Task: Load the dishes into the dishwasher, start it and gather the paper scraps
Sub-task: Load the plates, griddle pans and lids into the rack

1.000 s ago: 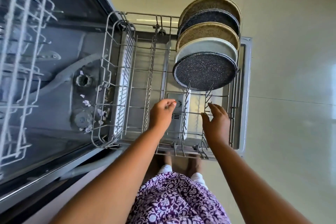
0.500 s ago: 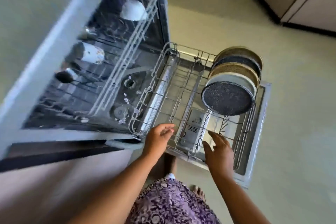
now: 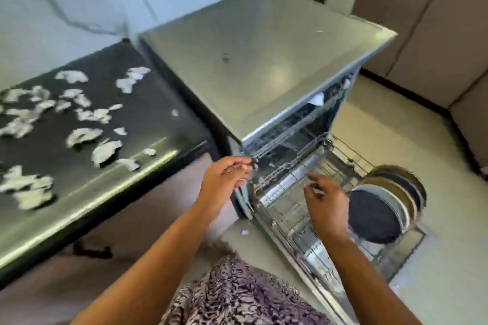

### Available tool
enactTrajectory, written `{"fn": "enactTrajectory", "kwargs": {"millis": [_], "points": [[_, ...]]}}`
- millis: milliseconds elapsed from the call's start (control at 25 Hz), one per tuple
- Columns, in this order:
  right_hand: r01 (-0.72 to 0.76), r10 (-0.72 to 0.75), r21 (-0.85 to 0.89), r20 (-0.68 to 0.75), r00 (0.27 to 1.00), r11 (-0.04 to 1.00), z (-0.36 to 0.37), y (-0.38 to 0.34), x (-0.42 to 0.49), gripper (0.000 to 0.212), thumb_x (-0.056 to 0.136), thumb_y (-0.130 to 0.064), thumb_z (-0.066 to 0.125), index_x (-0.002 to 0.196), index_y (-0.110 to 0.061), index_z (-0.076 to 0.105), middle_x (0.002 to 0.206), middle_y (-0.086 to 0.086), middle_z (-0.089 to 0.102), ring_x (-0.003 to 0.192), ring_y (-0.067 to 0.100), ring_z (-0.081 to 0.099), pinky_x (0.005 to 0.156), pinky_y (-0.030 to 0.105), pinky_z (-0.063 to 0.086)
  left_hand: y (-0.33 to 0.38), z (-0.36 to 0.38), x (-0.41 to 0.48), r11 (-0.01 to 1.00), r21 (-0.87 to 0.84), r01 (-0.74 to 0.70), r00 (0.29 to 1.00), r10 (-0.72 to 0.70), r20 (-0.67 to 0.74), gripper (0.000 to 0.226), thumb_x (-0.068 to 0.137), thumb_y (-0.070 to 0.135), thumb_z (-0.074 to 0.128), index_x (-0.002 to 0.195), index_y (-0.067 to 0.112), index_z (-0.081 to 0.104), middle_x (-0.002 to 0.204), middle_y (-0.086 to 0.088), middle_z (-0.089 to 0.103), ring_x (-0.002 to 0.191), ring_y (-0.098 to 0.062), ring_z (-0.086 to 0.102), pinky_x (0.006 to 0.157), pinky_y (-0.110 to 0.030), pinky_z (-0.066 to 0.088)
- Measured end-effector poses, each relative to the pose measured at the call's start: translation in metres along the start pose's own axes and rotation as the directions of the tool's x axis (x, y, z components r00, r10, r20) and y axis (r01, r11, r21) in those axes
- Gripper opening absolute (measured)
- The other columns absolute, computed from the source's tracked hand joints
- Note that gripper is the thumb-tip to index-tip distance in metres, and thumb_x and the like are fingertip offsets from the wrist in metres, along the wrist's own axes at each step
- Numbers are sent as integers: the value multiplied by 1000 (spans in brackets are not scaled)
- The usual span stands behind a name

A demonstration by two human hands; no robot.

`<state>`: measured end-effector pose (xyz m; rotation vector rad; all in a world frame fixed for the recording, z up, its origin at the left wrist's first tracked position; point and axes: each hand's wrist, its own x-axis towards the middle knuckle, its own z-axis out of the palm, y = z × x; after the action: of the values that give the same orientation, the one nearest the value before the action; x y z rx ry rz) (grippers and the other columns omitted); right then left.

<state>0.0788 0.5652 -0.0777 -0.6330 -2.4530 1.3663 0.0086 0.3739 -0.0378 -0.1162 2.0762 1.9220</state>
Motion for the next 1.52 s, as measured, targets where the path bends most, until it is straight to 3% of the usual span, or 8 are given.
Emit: {"fn": "enactTrajectory", "kwargs": {"millis": [280, 400, 560, 880, 1000, 1120, 1280, 1520], "points": [[261, -282, 122, 218, 934, 958, 55, -108, -8, 21, 85, -4, 63, 102, -13, 69, 85, 2, 65, 71, 10, 60, 74, 24, 52, 38, -131, -75, 994, -89, -65, 925, 26, -379, 21, 92, -2, 49, 88, 13, 63, 80, -2, 65, 69, -11, 57, 63, -17, 46], [347, -384, 169, 316, 867, 923, 97, -145, -12, 25, 82, -2, 65, 94, -25, 67, 84, 5, 69, 77, 9, 61, 72, 7, 45, 39, -198, -108, 983, -140, -122, 836, 25, -548, 21, 92, 0, 51, 87, 13, 66, 79, -3, 68, 72, -12, 59, 65, -20, 49], [427, -471, 200, 399, 787, 882, 160, -205, -34, 18, 81, -3, 66, 94, -15, 70, 89, 9, 70, 81, -7, 59, 73, -1, 39, 28, -285, -150, 962, -211, -175, 672, -39, -739, 20, 92, 2, 52, 87, 14, 67, 79, -2, 71, 70, -11, 64, 68, -23, 49], [536, -647, 414, 664, 374, 735, 307, -333, -175, 45, 75, 5, 69, 70, -39, 70, 76, -8, 70, 73, -9, 61, 62, 3, 46, -25, -469, -291, 897, -217, -386, 161, -166, -973, 24, 91, -3, 50, 81, 11, 66, 75, -7, 67, 63, -11, 61, 59, -19, 49], [566, -692, 491, 691, 210, 662, 348, -362, -229, 59, 76, 2, 70, 87, -55, 60, 81, -22, 67, 76, -7, 61, 61, 1, 44, -45, -516, -353, 888, -178, -424, -92, -238, -967, 26, 91, -5, 49, 78, 11, 65, 73, -7, 66, 62, -11, 60, 55, -15, 48], [571, -689, 536, 721, 74, 622, 382, -379, -277, 56, 75, 2, 70, 73, -53, 66, 73, -11, 69, 74, -5, 62, 60, 1, 43, -69, -539, -403, 870, -180, -458, -262, -326, -908, 25, 91, -2, 49, 80, 11, 66, 80, -10, 68, 73, -18, 61, 65, -24, 48], [573, -668, 584, 739, -83, 575, 411, -389, -332, 44, 76, 4, 70, 77, -40, 65, 78, -17, 68, 77, -2, 62, 62, 2, 43, -89, -546, -434, 823, -192, -535, -303, -399, -865, 24, 91, -1, 49, 82, 12, 67, 82, -11, 67, 75, -18, 62, 68, -25, 49], [571, -632, 596, 757, -165, 565, 437, -402, -361, 35, 80, -2, 67, 82, -38, 65, 89, -27, 63, 85, -4, 59, 64, 6, 44, -85, -556, -407, 840, -219, -496, -189, -351, -917, 13, 88, 3, 58, 86, 10, 69, 83, -11, 69, 75, -16, 63, 67, -24, 52]]}}
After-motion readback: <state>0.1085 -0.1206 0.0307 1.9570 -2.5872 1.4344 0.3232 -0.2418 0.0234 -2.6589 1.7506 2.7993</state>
